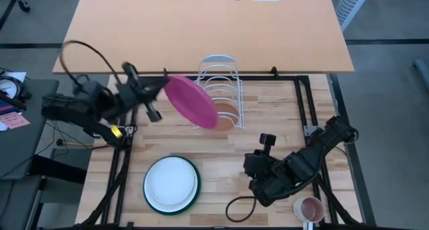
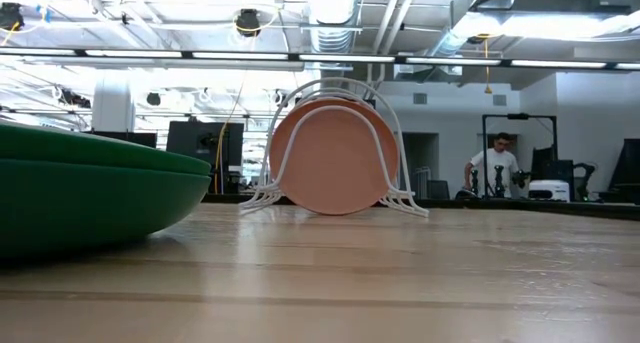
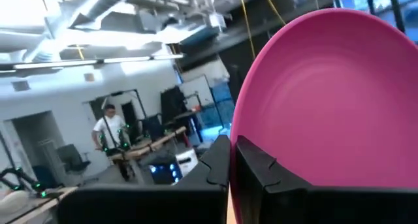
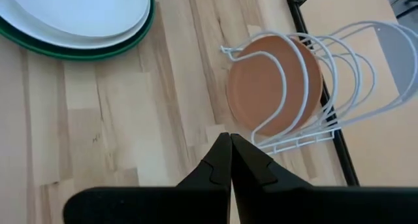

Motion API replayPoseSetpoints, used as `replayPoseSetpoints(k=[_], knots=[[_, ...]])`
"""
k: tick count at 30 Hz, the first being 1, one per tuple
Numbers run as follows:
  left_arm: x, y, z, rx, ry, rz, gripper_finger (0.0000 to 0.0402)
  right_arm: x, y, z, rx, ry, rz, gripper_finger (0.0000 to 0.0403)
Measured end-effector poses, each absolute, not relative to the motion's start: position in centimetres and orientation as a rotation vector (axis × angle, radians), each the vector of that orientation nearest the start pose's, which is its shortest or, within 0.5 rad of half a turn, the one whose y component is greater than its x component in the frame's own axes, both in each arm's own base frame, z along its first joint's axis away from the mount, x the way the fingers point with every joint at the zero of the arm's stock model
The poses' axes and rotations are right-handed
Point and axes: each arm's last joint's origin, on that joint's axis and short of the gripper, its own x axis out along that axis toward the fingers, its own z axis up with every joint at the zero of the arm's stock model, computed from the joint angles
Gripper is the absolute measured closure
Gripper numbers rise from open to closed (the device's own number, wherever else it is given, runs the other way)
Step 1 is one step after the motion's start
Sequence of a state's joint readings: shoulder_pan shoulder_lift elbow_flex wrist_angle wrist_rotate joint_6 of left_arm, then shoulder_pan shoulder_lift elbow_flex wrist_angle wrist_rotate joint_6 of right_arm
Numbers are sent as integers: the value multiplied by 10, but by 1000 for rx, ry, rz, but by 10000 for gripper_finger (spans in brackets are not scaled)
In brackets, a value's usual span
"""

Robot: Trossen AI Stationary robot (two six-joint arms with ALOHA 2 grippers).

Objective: Sort dishes
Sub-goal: Put the pink plate on the dish rack

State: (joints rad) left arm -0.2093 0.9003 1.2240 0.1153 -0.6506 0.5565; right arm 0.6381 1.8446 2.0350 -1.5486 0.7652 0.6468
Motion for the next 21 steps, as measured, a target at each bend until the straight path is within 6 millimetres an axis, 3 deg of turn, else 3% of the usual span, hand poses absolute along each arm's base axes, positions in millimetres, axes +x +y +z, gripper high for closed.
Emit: replayPoseSetpoints(k=[6, 10, 15, 21], knots=[[100, 5, 496, 308, -422, 434, 401, 288, 179, 376, -287, 928, -441, 395], [80, 9, 492, 294, -409, 383, 401, 292, 173, 376, -277, 932, -463, 395], [83, 12, 484, 302, -313, 419, 401, 296, 165, 376, -265, 936, -487, 395], [109, 31, 474, 388, -173, 928, 401, 299, 163, 377, -247, 925, -493, 395]])
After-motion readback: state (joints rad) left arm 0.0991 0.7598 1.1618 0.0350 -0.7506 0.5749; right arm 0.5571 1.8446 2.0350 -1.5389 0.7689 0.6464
